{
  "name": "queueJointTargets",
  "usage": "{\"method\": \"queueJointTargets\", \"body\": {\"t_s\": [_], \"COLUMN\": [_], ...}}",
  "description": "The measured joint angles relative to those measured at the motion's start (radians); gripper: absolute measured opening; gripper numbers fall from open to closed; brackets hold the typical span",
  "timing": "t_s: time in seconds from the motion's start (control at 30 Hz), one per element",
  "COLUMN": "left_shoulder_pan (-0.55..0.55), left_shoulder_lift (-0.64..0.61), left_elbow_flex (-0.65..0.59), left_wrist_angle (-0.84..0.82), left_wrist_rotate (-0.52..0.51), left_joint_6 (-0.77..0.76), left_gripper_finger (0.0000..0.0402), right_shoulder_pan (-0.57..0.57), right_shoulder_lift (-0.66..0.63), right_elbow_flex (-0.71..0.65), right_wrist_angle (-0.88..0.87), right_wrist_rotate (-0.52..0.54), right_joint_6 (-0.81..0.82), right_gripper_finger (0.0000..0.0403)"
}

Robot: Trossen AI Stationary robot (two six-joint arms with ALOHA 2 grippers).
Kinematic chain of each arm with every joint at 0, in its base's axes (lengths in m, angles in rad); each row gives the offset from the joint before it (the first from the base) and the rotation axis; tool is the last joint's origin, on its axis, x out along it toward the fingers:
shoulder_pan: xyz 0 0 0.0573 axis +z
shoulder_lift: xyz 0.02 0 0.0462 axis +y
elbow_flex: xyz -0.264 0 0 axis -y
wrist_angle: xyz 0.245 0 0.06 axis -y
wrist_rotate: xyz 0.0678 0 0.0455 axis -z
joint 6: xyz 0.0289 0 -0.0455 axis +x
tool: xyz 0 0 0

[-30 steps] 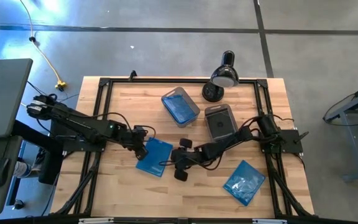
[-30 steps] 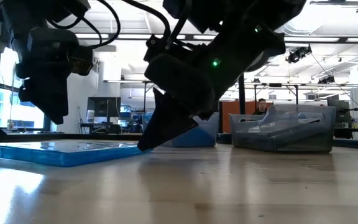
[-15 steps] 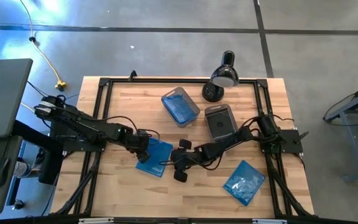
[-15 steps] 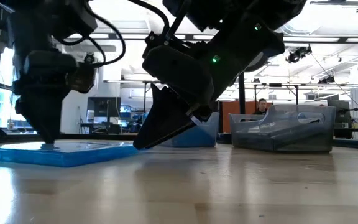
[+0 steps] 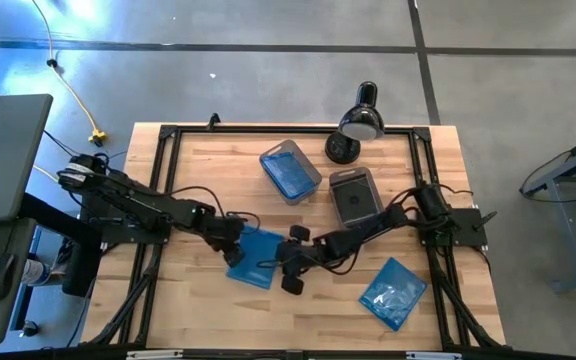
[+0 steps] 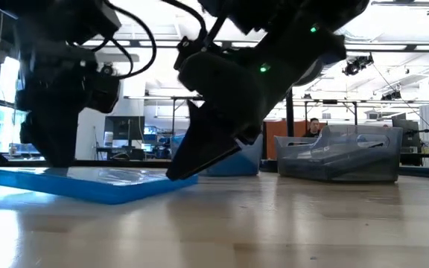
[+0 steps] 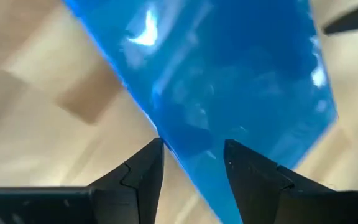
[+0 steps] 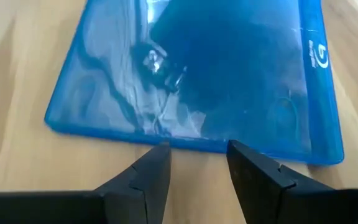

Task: Pick & place jewel cases by type
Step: Put the left blue CD case into the left black bin

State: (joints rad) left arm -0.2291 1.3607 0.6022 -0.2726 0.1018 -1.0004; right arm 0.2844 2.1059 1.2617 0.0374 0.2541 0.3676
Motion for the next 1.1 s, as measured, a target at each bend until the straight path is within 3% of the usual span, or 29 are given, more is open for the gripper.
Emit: {"method": "queueJointTargets", "body": {"t_s": [0.27, 0.4, 0.63, 0.87, 1.1], "left_shoulder_pan": [0.001, 0.0, 0.001, 0.003, 0.002], "left_shoulder_lift": [-0.002, 0.0, 0.06, 0.145, 0.143], "left_elbow_flex": [0.005, 0.003, 0.005, 0.011, 0.006], "left_wrist_angle": [0.1, 0.141, 0.113, 0.106, 0.147], "left_wrist_rotate": [0.026, 0.039, 0.086, 0.139, 0.139], "left_joint_6": [-0.013, -0.029, -0.048, -0.043, -0.028], "left_gripper_finger": [0.0163, 0.0163, 0.0163, 0.0163, 0.0163], "right_shoulder_pan": [0.002, 0.002, 0.006, 0.026, 0.064], "right_shoulder_lift": [-0.002, -0.002, -0.002, -0.121, -0.165], "right_elbow_flex": [0.003, 0.003, 0.003, 0.0, -0.007], "right_wrist_angle": [-0.014, -0.006, -0.017, -0.246, -0.429], "right_wrist_rotate": [0.023, -0.025, -0.008, 0.059, 0.046], "right_joint_6": [0.017, 0.017, -0.079, -0.093, -0.07], "right_gripper_finger": [0.0154, 0.0154, 0.0154, 0.0154, 0.0154]}}
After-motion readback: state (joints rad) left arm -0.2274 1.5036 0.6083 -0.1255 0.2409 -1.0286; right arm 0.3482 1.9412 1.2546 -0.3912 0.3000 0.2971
